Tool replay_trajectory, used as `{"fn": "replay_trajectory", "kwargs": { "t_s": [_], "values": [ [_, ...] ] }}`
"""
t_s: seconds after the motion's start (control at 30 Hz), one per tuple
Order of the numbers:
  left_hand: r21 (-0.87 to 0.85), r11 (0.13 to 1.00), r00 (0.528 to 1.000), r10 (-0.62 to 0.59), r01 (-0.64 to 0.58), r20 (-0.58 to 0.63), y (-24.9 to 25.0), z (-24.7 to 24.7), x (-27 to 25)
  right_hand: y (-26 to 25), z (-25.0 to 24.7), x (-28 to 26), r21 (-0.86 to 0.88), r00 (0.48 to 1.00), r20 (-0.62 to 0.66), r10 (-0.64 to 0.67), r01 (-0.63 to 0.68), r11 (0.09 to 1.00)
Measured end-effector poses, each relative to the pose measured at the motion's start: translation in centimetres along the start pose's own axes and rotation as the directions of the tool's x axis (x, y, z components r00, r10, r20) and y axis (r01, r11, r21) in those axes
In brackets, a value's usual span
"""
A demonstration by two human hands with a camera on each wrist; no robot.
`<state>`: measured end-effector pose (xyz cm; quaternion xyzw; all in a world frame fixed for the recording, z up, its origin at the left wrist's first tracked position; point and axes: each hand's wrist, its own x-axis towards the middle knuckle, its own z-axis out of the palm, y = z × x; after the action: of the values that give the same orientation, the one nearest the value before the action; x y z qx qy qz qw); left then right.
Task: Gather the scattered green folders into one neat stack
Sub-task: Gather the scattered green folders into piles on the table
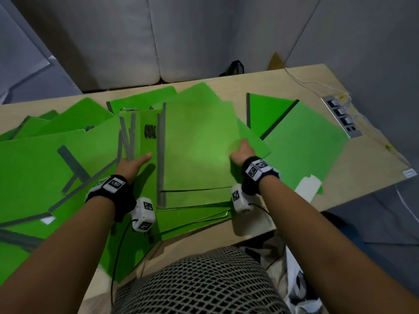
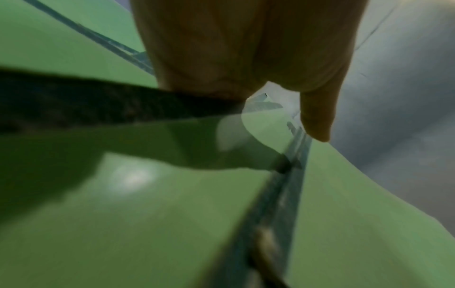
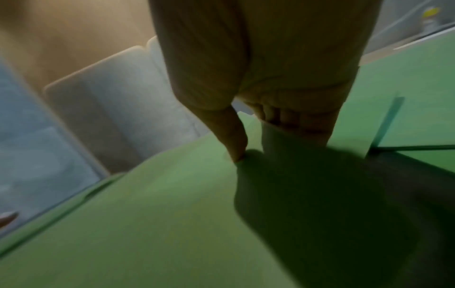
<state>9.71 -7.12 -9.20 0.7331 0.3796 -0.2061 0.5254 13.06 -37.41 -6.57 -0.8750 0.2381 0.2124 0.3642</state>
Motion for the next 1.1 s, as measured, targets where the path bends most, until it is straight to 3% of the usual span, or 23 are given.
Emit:
{"fn": "replay_trajectory", "kwargs": {
  "t_s": [0.07, 0.17, 0.23, 0.33, 0.43, 0.57, 0.8, 1.1],
  "values": [
    [0.02, 1.0, 0.999, -0.016, 0.017, -0.037, -0.6, 0.3, 0.9, 0.1, 1.4, 0.0, -0.192, 0.994, 0.083, -0.071, 0.086, 0.978],
    [0.086, 0.996, 0.997, 0.002, 0.004, -0.072, 0.0, 0.6, -0.5, 0.1, 3.0, -0.3, -0.431, 0.964, 0.217, -0.156, 0.238, 0.87],
    [0.138, 0.99, 0.998, -0.005, 0.015, -0.07, 0.2, 0.7, -0.8, 0.4, 2.9, 0.0, -0.501, 0.956, 0.216, -0.2, 0.284, 0.817],
    [0.195, 0.981, 0.998, -0.005, 0.018, -0.066, 0.3, 0.4, -0.5, 1.1, 0.7, 1.7, -0.498, 0.978, 0.014, -0.208, 0.187, 0.847],
    [0.214, 0.975, 0.996, -0.038, 0.054, -0.08, 0.3, 0.4, -0.6, 1.4, -2.2, 3.8, -0.434, 0.98, -0.178, -0.085, 0.0, 0.901],
    [0.172, 0.982, 0.996, -0.069, 0.078, -0.058, -0.1, 0.5, -0.2, 0.9, -3.7, 6.1, -0.346, 0.993, -0.114, 0.038, -0.076, 0.935],
    [0.176, 0.982, 0.996, -0.063, 0.072, -0.058, -0.1, 0.6, -0.4, 0.8, -5.1, 7.4, -0.373, 0.991, -0.121, 0.057, -0.099, 0.922],
    [0.099, 0.995, 0.995, -0.021, 0.031, -0.095, 1.3, 1.8, -0.4, 4.6, -5.5, 4.9, -0.391, 0.995, -0.075, -0.071, 0.036, 0.92]
  ]
}}
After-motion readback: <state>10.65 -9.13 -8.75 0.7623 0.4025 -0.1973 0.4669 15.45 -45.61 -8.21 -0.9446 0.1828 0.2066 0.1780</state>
